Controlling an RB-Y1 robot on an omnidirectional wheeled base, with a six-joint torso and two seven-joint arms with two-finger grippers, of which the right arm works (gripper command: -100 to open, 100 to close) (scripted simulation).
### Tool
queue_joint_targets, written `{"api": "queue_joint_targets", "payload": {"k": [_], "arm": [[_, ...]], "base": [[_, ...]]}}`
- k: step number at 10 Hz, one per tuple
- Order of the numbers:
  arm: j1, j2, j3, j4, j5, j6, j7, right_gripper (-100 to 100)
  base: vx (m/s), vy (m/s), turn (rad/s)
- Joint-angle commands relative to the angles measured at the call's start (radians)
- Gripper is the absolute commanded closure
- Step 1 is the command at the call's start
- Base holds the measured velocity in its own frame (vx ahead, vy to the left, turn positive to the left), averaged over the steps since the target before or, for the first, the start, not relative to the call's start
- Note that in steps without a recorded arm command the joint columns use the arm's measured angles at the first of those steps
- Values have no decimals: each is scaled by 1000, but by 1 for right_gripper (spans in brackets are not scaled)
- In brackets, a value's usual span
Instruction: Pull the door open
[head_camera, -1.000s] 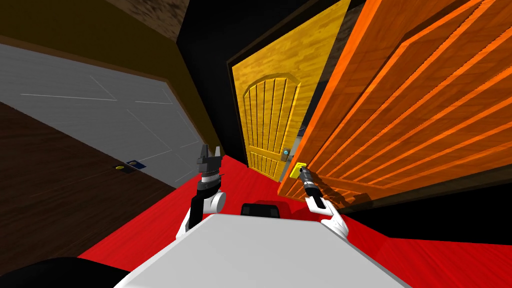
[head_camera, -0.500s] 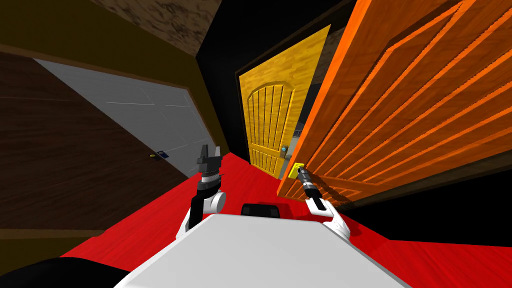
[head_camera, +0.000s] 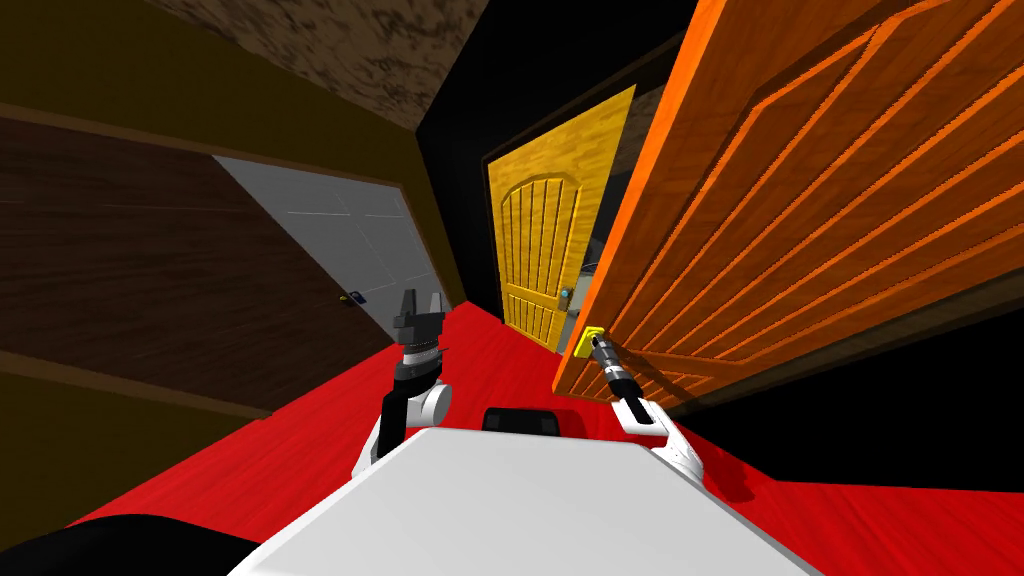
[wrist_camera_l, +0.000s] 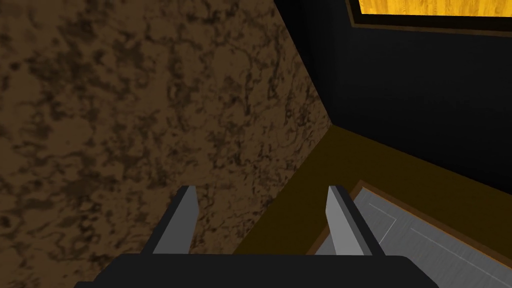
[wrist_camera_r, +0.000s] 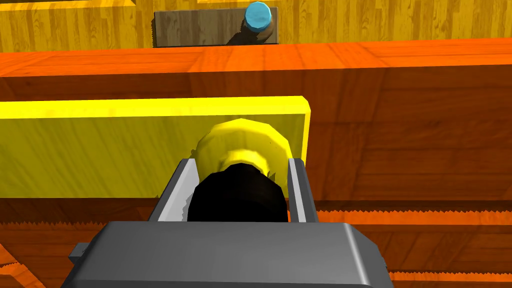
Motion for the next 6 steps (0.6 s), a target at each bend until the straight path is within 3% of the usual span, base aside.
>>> {"api": "queue_joint_targets", "payload": {"k": [1, 6], "arm": [[17, -16, 8, -7, 5, -18, -19, 100], [69, -66, 34, -31, 22, -75, -79, 100]], "base": [[-161, -38, 125], [-215, -83, 111]]}}
